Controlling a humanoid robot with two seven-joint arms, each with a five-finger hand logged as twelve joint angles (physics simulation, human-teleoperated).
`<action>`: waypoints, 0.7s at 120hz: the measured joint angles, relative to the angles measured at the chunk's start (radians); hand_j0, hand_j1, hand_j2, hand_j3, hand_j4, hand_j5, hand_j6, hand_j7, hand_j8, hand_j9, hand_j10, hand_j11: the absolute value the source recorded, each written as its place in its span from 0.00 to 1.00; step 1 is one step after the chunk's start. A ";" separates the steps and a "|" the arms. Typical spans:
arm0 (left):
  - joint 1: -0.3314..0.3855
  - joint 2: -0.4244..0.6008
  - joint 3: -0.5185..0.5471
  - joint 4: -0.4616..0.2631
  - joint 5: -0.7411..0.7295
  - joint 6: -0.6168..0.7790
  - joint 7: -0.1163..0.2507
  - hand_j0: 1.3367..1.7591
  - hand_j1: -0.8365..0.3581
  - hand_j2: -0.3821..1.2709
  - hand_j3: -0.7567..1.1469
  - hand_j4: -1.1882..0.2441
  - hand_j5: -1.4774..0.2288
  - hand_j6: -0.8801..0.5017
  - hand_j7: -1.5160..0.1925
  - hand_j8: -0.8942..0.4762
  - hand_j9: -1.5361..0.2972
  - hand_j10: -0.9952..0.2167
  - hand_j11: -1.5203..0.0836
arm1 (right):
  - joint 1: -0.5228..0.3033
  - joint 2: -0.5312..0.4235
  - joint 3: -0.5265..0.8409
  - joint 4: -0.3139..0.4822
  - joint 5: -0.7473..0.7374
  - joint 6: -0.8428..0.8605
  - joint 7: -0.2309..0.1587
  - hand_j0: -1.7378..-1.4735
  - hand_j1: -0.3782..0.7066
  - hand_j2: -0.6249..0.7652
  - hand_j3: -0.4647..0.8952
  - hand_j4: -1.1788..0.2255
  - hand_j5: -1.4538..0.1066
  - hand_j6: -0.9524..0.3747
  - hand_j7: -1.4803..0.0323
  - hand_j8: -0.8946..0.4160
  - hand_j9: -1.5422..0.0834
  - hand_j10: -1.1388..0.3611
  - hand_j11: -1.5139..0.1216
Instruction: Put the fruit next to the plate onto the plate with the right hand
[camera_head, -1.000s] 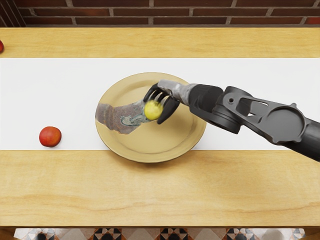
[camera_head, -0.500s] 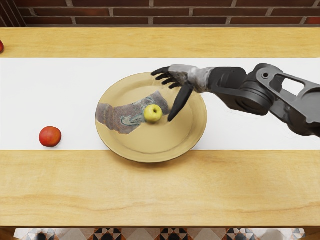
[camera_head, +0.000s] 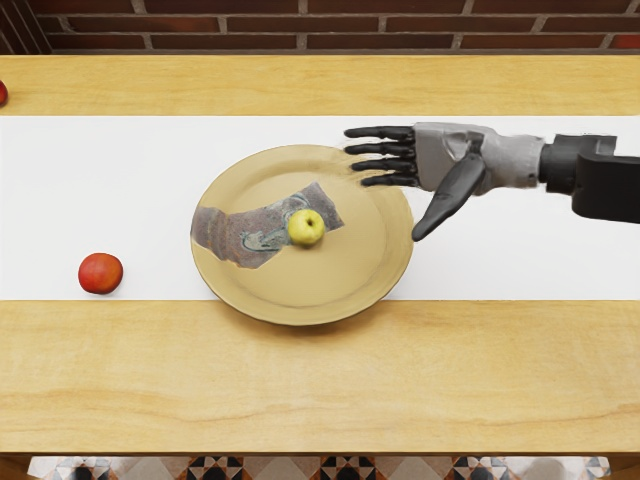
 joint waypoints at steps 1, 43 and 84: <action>0.000 0.000 0.000 0.000 0.000 0.000 0.000 0.76 0.75 0.26 0.40 0.66 0.68 0.46 0.70 0.47 0.66 0.62 0.75 | -0.005 -0.003 0.005 -0.002 0.003 0.001 0.001 0.30 0.08 0.44 0.34 0.80 0.89 0.68 0.94 0.65 0.91 0.73 0.89; 0.000 0.000 0.000 0.000 0.000 0.000 0.000 0.76 0.75 0.26 0.40 0.66 0.68 0.46 0.70 0.47 0.66 0.62 0.75 | -0.113 -0.150 0.046 -0.176 0.180 0.014 0.003 0.30 0.07 0.44 0.34 0.81 0.90 0.69 0.94 0.65 0.92 0.73 0.89; 0.000 0.000 0.000 0.000 0.000 0.000 0.000 0.76 0.75 0.26 0.40 0.66 0.68 0.46 0.70 0.47 0.66 0.62 0.75 | -0.122 -0.167 0.007 -0.193 0.212 0.014 -0.014 0.30 0.07 0.44 0.34 0.81 0.90 0.69 0.94 0.65 0.92 0.73 0.89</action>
